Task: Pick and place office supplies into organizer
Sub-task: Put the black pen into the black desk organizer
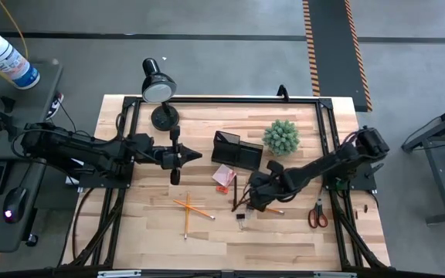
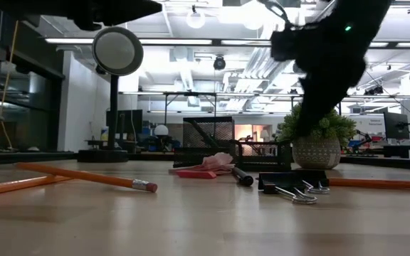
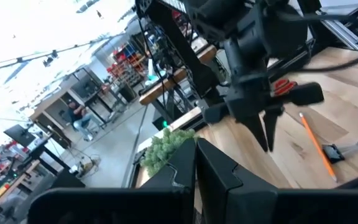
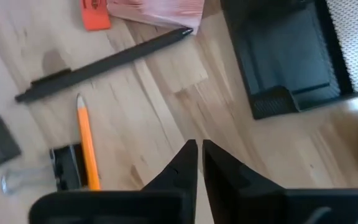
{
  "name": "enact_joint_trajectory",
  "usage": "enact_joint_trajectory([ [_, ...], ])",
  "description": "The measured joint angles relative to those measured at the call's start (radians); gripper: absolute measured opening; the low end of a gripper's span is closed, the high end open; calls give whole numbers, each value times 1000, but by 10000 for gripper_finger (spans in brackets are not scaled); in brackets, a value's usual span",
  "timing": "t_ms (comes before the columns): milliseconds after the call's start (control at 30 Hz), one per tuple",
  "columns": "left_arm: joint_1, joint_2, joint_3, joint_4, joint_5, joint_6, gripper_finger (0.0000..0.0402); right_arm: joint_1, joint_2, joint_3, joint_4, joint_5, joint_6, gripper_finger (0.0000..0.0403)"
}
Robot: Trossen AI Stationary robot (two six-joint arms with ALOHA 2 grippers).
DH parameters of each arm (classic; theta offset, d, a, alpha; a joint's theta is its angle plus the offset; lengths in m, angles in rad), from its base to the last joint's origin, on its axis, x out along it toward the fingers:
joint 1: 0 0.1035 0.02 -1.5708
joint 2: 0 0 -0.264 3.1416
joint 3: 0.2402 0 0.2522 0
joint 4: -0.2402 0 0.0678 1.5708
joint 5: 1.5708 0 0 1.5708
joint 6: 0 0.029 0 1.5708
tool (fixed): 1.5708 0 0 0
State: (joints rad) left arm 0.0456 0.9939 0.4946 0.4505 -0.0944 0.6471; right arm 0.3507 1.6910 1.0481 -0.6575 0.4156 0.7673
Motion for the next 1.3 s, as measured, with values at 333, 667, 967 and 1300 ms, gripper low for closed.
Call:
enact_joint_trajectory([
  [333, 0, 0, 0, 23, -3, 19, 3, -86, 9, 0, 158, -80, 46, 97],
  [667, 0, 0, 0, 21, -3, 19, 3, -116, 13, 0, 313, -263, 232, 165],
  [967, 0, 0, 0, 20, -4, 19, 3, -116, 13, 0, 500, -232, 88, 188],
  [1300, 0, 0, 0, 20, -4, 29, 3, -133, 13, 0, 406, -247, 179, 189],
])
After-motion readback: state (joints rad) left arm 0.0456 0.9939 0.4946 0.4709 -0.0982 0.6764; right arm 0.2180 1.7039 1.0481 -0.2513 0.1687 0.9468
